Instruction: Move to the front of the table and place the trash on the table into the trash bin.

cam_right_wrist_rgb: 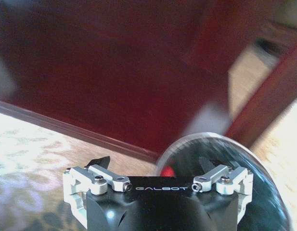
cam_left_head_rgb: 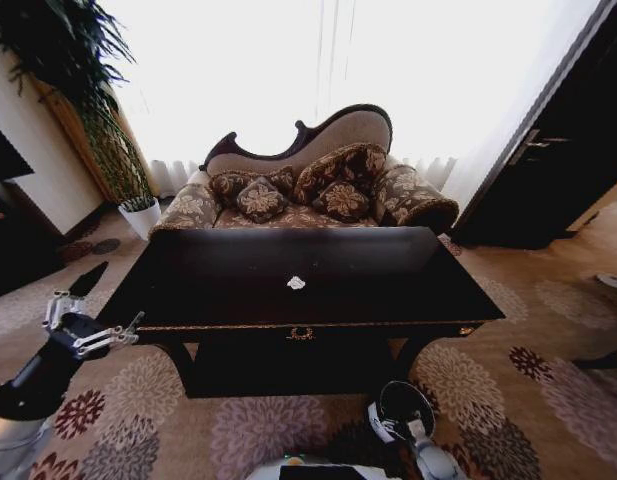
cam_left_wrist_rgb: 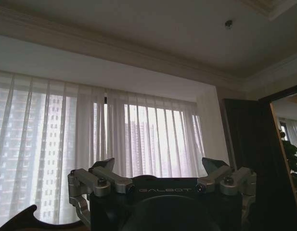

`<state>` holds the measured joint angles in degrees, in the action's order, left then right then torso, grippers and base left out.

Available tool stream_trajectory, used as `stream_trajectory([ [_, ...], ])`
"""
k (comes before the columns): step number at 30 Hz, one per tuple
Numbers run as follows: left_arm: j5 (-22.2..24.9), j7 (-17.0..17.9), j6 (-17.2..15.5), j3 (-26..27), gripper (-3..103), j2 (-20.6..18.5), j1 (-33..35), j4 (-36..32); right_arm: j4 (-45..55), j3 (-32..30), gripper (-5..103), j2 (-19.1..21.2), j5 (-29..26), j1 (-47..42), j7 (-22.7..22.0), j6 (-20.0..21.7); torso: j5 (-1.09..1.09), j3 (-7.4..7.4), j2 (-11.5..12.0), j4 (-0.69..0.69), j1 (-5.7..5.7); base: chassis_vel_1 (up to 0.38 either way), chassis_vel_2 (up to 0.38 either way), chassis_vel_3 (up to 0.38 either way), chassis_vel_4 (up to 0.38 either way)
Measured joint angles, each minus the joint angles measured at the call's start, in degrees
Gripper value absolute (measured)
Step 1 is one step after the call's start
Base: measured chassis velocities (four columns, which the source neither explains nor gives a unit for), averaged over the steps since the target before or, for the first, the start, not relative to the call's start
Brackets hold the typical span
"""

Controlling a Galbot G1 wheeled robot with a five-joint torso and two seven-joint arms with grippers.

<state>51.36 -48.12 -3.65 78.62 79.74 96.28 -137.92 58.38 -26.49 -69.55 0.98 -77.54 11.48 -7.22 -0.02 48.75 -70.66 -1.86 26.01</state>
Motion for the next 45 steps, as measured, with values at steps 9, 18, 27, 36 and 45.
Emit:
stream_trajectory([
  [9,-0.2,0.1,-0.1,-0.9,100,0.1,-0.5,0.1,5.3,-4.6,100,-0.6,-1.2,-4.3,18.1,-11.4,0.01,0.0,0.0,0.0,0.0,0.0,0.0,0.0,0.0],
  [18,1.9,0.3,-0.2,0.5,100,-0.7,-0.7,-0.1,18.2,-12.0,100,-2.5,-10.7,-9.8,43.9,-20.4,0.01,0.0,0.0,0.0,0.0,0.0,0.0,0.0,0.0],
  [27,3.9,0.4,-0.6,2.0,100,-1.2,-0.8,-0.8,32.5,-21.3,100,-5.1,-27.2,-14.6,56.5,-19.7,0.01,0.0,0.0,0.0,0.0,0.0,0.0,0.0,0.0],
  [36,5.4,1.4,-0.8,4.1,100,-1.3,0.0,-1.2,45.2,-25.7,100,-6.4,-39.2,-14.7,56.5,-12.0,0.01,0.0,0.0,0.01,0.0,0.0,0.0,0.0,0.0],
  [45,5.7,1.9,-1.2,4.7,100,-1.5,-0.6,0.3,52.6,-27.2,100,-6.4,-47.8,-14.5,56.1,-7.6,0.0,0.0,0.0,0.0,0.0,0.0,0.0,0.0,0.0],
])
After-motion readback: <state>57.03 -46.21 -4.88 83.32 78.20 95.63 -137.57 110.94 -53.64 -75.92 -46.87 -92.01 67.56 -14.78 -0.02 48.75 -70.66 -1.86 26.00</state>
